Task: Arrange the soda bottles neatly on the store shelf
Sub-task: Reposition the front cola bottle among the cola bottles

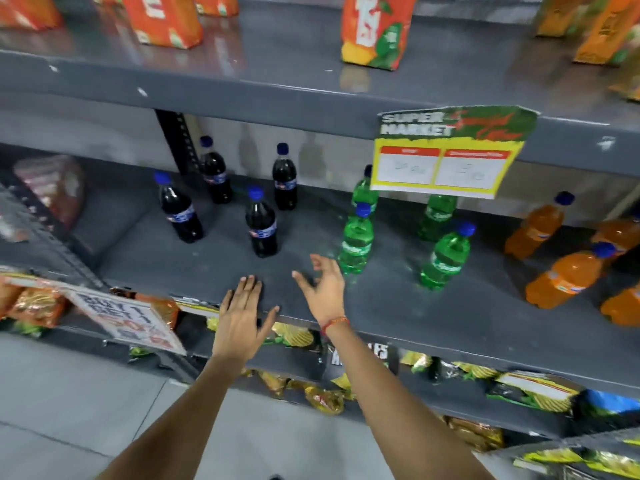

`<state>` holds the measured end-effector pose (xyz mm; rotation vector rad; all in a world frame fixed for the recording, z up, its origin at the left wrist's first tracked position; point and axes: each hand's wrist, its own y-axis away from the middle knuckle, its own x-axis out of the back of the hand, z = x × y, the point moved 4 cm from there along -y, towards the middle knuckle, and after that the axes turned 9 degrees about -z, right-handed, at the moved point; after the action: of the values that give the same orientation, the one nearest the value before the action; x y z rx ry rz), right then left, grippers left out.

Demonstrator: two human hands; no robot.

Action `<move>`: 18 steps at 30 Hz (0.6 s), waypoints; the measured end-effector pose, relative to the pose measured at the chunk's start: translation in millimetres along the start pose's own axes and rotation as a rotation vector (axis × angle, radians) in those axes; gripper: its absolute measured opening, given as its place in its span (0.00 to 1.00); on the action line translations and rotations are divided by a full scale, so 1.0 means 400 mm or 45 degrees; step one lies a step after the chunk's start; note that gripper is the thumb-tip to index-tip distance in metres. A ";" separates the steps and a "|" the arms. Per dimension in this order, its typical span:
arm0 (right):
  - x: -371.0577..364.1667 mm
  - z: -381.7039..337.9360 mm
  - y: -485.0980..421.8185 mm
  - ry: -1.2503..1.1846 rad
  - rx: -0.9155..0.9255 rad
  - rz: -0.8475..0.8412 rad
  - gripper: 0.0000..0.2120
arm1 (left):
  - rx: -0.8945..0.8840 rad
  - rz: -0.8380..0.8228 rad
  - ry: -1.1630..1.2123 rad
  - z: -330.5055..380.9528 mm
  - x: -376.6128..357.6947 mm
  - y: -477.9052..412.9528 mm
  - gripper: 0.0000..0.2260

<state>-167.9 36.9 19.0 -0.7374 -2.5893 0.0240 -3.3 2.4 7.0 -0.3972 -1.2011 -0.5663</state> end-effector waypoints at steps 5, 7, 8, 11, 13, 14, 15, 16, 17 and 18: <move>-0.129 -0.042 -0.081 -0.047 -0.099 -0.149 0.30 | -0.035 -0.032 -0.026 -0.086 0.019 -0.005 0.37; -0.156 -0.054 -0.100 -0.075 -0.115 -0.110 0.31 | -0.052 -0.039 -0.039 -0.110 0.025 -0.011 0.35; -0.168 -0.059 -0.107 -0.079 -0.121 -0.095 0.32 | -0.070 -0.036 -0.040 -0.122 0.025 -0.013 0.34; -0.192 -0.070 -0.121 -0.012 -0.133 -0.051 0.35 | -0.113 -0.034 -0.036 -0.132 0.024 -0.015 0.32; -0.204 -0.070 -0.132 0.013 -0.147 -0.017 0.33 | -0.123 -0.022 -0.017 -0.135 0.022 -0.015 0.30; -0.210 -0.069 -0.138 0.015 -0.155 -0.003 0.31 | -0.131 -0.010 -0.010 -0.136 0.019 -0.015 0.29; -0.211 -0.071 -0.144 0.020 -0.172 0.004 0.29 | -0.134 -0.010 -0.009 -0.135 0.020 -0.014 0.29; -0.214 -0.066 -0.152 0.025 -0.172 0.015 0.27 | -0.146 0.006 -0.008 -0.136 0.016 -0.014 0.29; -0.214 -0.068 -0.156 0.039 -0.179 0.006 0.26 | -0.147 0.004 -0.010 -0.135 0.016 -0.012 0.29; -0.216 -0.066 -0.162 0.052 -0.163 0.009 0.25 | -0.150 0.019 -0.017 -0.136 0.012 -0.012 0.29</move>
<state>-123.4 -64.9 15.9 -0.7842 -2.5678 -0.1546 36.2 -33.6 -6.0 -0.5104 -1.1796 -0.6242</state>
